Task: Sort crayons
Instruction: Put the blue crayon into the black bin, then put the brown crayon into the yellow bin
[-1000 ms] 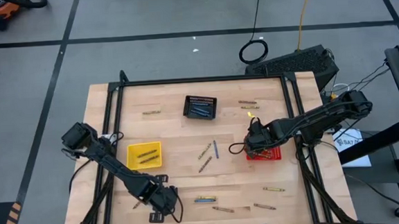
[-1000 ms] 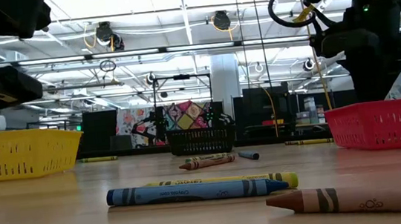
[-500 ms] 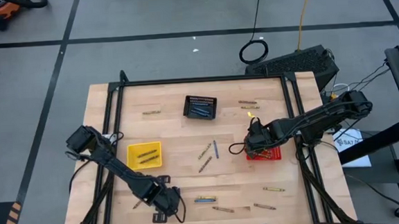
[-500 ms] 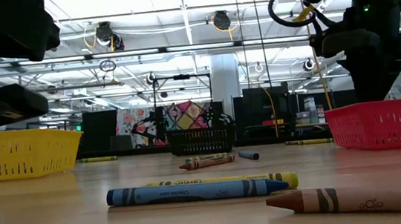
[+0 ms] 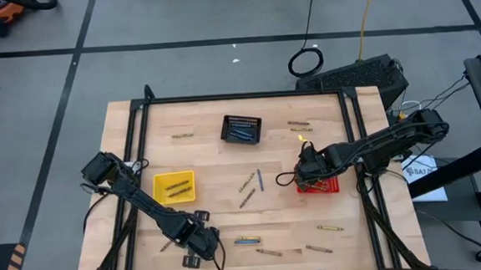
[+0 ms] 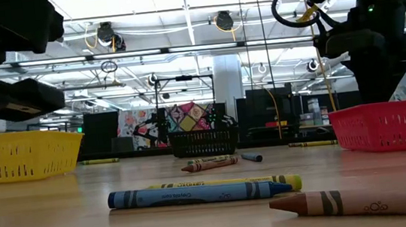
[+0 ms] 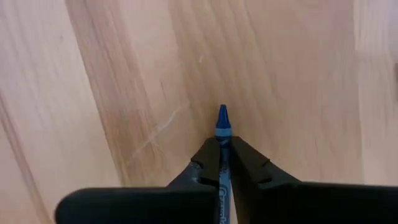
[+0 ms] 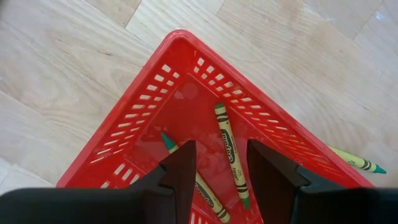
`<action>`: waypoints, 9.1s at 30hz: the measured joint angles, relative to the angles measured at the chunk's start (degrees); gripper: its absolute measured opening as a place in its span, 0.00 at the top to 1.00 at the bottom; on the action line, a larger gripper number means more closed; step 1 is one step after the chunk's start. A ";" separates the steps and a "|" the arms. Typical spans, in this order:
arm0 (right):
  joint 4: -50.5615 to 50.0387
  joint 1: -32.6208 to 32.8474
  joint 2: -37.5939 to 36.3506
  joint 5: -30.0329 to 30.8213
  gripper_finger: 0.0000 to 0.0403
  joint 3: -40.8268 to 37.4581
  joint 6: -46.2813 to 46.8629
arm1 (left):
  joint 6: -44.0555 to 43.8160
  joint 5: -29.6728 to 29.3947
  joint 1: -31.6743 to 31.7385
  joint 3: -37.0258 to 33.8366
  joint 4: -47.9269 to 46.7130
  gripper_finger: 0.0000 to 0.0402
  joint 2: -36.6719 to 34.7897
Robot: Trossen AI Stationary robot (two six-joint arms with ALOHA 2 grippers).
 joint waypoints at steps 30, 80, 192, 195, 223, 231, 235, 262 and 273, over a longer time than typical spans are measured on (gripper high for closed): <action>4.46 0.00 0.00 -0.11 0.68 0.00 -6.97 | 39.36 -7.28 32.50 14.48 -14.54 1.00 -5.87; 15.65 0.00 0.00 2.95 0.68 -0.02 -6.16 | 61.88 7.28 61.29 15.19 0.31 0.86 -0.92; 23.10 -31.56 -6.72 -13.11 1.00 18.25 -54.10 | 48.32 23.18 62.01 8.29 0.53 0.85 -24.14; 23.12 -26.23 -7.16 -9.96 1.00 18.25 -51.95 | 44.57 24.76 61.31 5.28 8.02 0.85 -24.14; 44.57 -5.94 0.46 8.83 1.00 18.27 -54.44 | 38.12 27.06 48.92 2.77 24.65 0.73 -24.13; 45.39 -3.87 0.41 8.85 1.00 18.27 -54.10 | 35.39 25.34 48.35 2.79 26.87 0.73 -24.12; 45.51 -3.69 0.35 8.92 1.00 18.27 -54.07 | 33.23 25.68 48.37 2.79 29.29 0.73 -24.14; 44.28 -4.33 1.47 9.20 1.00 18.29 -53.83 | 33.12 29.04 47.45 2.83 33.21 0.73 -24.14; 44.39 -4.39 1.55 8.91 1.00 18.29 -53.81 | 33.30 29.00 47.52 2.86 30.75 0.73 -24.14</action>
